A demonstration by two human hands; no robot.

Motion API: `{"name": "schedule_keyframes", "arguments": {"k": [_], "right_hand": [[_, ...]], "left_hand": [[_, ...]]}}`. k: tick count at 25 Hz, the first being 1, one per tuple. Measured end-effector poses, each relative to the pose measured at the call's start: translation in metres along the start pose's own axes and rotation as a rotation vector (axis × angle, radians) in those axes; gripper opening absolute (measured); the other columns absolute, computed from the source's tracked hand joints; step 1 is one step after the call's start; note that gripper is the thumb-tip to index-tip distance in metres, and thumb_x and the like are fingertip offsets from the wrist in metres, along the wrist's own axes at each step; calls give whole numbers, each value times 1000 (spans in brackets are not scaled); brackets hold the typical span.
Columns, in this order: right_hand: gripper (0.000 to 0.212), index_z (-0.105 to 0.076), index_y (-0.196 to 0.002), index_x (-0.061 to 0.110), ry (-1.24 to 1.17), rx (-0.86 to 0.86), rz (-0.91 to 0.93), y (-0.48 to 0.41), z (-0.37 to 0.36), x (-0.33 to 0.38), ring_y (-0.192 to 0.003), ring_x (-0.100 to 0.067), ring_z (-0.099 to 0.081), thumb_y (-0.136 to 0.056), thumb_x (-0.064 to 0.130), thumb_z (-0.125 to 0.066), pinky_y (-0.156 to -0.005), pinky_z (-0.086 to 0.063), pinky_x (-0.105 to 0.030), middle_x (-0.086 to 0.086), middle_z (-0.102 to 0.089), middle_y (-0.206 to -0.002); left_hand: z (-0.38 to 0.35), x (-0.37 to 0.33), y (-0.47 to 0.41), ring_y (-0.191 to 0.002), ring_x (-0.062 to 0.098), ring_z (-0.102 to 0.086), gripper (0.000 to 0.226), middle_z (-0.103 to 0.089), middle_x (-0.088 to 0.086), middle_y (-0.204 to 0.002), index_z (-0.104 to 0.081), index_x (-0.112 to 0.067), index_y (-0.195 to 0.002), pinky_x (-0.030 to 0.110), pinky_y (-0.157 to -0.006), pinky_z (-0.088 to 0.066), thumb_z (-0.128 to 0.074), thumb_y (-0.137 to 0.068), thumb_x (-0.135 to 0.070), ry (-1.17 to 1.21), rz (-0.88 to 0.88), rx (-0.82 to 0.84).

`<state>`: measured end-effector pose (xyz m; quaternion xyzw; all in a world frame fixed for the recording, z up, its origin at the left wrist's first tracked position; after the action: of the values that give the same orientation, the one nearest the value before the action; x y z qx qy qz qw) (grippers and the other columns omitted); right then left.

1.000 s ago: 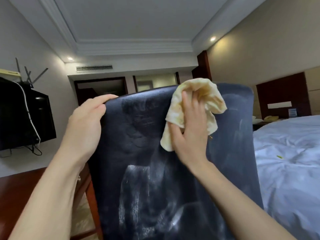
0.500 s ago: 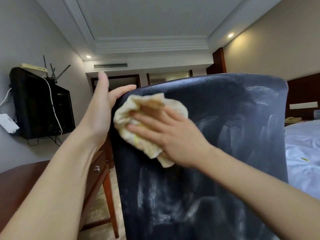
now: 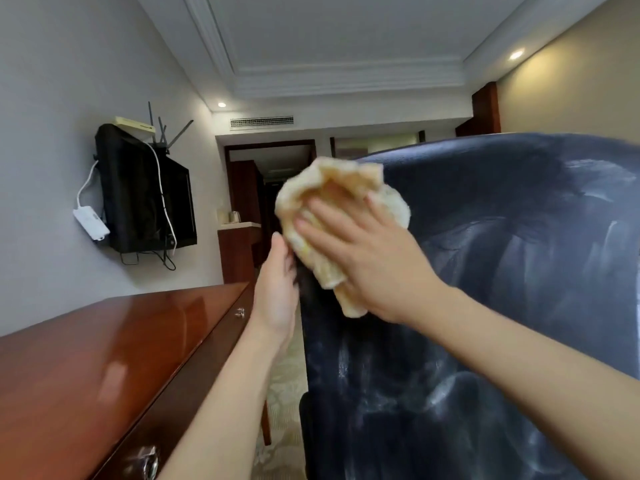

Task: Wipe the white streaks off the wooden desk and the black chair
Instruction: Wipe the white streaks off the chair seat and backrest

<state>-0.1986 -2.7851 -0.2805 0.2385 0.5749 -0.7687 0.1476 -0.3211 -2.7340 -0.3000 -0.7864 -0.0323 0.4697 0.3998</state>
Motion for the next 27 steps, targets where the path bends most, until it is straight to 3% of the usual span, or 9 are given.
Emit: {"name": "schedule_keyframes", "arguments": {"k": [3, 6, 9, 13, 16, 19, 21, 24, 27], "right_hand": [[55, -45, -139, 15, 27, 123, 177, 35, -17, 30, -137, -30, -33, -86, 26, -49, -114, -3, -41, -7, -38, -148], [52, -48, -136, 17, 69, 226, 323, 68, -24, 39, -137, -26, -30, -87, 31, -52, -116, -2, -41, -4, -40, -147], [52, -46, -136, 19, 125, 236, 425, 67, -22, 30, -135, -25, -31, -87, 32, -46, -115, -6, -42, -1, -45, -143], [51, -48, -135, 15, 101, 111, 213, 6, -3, 4, -132, -34, -37, -85, 26, -44, -108, -23, -47, -6, -47, -140], [42, -57, -118, 18, 123, 87, -19, -45, 20, -8, -119, -32, -47, -85, 29, -34, -100, -25, -41, -5, -55, -125], [36, -59, -106, 15, 90, 84, -207, -65, 23, 0, -106, -31, -49, -83, 32, -38, -93, -29, -41, -7, -58, -109], [27, -62, -100, 11, 102, 0, -188, -60, 13, 9, -106, -35, -51, -80, 23, -50, -100, -28, -48, -11, -60, -105], [34, -62, -112, 14, 155, -43, -82, -42, -1, 9, -126, -38, -44, -80, 17, -51, -110, -20, -53, -10, -57, -124], [40, -58, -123, 17, 153, 3, 101, -18, -10, 12, -129, -35, -41, -85, 18, -46, -113, -17, -52, -7, -51, -136]], "left_hand": [[8, 15, 15, -99, 14, -68, 49, -73, 5, -101, -64, -11, -105, 26, -83, -54, -21, -104, -35, 180, 80, -39], [19, 27, 29, -109, 28, -64, 65, -67, 19, -114, -58, -3, -120, 39, -97, -45, -17, -101, -49, 244, 231, -66], [30, 45, 45, -115, 26, -60, 67, -65, 15, -121, -53, -7, -129, 42, -102, -40, -16, -98, -55, 254, 295, -79], [33, 49, 47, -116, 13, -58, 55, -63, -3, -125, -55, -25, -123, 36, -101, -41, -22, -95, -57, 143, 282, -57], [25, 45, 42, -109, 11, -61, 23, -63, -4, -126, -60, -30, -109, 34, -99, -44, -42, -95, -35, -168, 261, -90], [26, 47, 50, -113, 8, -59, 25, -67, -15, -116, -64, -46, -101, 37, -102, -44, -45, -97, -29, -246, 202, -152], [30, 48, 55, -116, 8, -57, 25, -64, -15, -121, -61, -52, -103, 35, -101, -46, -48, -98, -31, -234, 221, -191], [32, 43, 59, -107, 5, -61, 22, -67, -13, -112, -61, -41, -101, 20, -86, -49, -49, -97, -24, -321, 245, -223], [41, 43, 66, -99, 2, -63, 27, -70, -16, -99, -65, -35, -101, 24, -93, -46, -47, -98, -15, -379, 273, -229]]}}
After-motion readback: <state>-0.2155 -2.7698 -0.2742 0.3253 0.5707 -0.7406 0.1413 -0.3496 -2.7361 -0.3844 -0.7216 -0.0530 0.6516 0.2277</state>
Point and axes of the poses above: each hand's wrist, its own y-axis away from the middle knuckle, its own z-axis out of the back of the hand, x = y × z, the point moved 1 cm from there along -y, towards the middle knuckle
